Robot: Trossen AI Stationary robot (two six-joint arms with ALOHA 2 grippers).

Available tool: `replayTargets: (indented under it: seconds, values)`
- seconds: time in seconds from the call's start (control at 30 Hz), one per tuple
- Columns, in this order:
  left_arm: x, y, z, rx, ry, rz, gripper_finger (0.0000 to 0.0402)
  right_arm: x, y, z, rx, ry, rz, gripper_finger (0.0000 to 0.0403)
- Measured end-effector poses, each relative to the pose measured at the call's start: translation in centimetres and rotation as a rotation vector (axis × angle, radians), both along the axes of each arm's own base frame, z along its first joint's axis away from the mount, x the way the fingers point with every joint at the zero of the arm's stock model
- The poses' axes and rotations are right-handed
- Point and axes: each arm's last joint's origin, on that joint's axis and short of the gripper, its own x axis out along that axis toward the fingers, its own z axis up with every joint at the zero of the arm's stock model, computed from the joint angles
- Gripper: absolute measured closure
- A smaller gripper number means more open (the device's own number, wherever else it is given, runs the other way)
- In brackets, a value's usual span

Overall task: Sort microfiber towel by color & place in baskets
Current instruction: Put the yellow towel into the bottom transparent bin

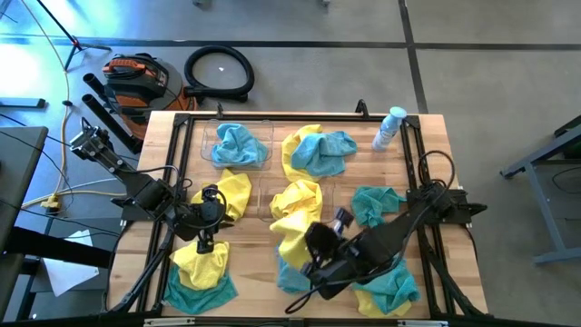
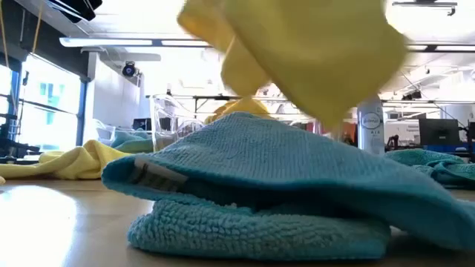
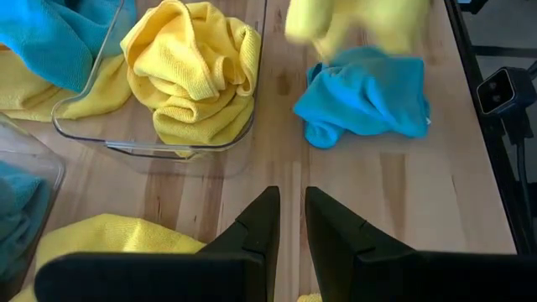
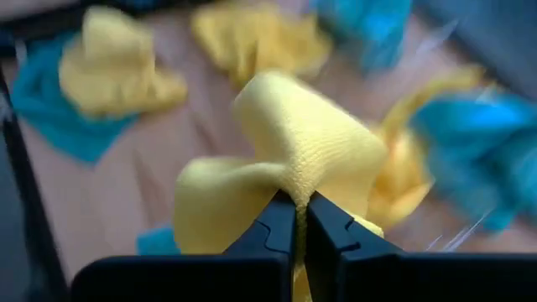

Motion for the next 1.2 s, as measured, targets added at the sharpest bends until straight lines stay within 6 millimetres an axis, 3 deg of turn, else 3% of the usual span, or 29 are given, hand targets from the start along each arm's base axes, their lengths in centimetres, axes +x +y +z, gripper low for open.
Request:
replayTargets:
  seconds: [0.17, 0.4, 0.5, 0.67, 0.77, 1.07, 1.2]
  values:
    - [0.0, 0.0, 0.0, 0.001, 0.000, 0.000, 0.0355, 0.1, -2.6, 3.0, -0.201, -0.079, -0.007, 0.0400]
    - [0.0, 0.0, 0.0, 0.031, 0.000, -0.025, 0.0355, 2.4, -7.9, 2.0, -0.348, 0.011, -0.106, 0.0401]
    - [0.0, 0.0, 0.0, 0.027, 0.000, -0.022, 0.0355, 3.1, -9.6, 0.7, -0.361, 0.074, -0.139, 0.0402]
    - [0.0, 0.0, 0.0, 0.026, 0.001, -0.022, 0.0355, 3.6, -10.7, -2.3, -0.048, 0.256, -0.118, 0.0402]
    - [0.0, 0.0, 0.0, 0.027, 0.000, -0.021, 0.0355, 3.9, -11.2, -4.7, 0.056, 0.347, -0.114, 0.0402]
    - [0.0, 0.1, 0.0, 0.033, -0.001, -0.015, 0.0355, 7.0, -16.0, -11.4, 0.370, 0.262, -0.225, 0.0403]
    - [0.0, 0.1, 0.0, 0.035, 0.001, -0.015, 0.0355, 6.8, -17.7, -14.8, 0.478, 0.250, -0.344, 0.0402]
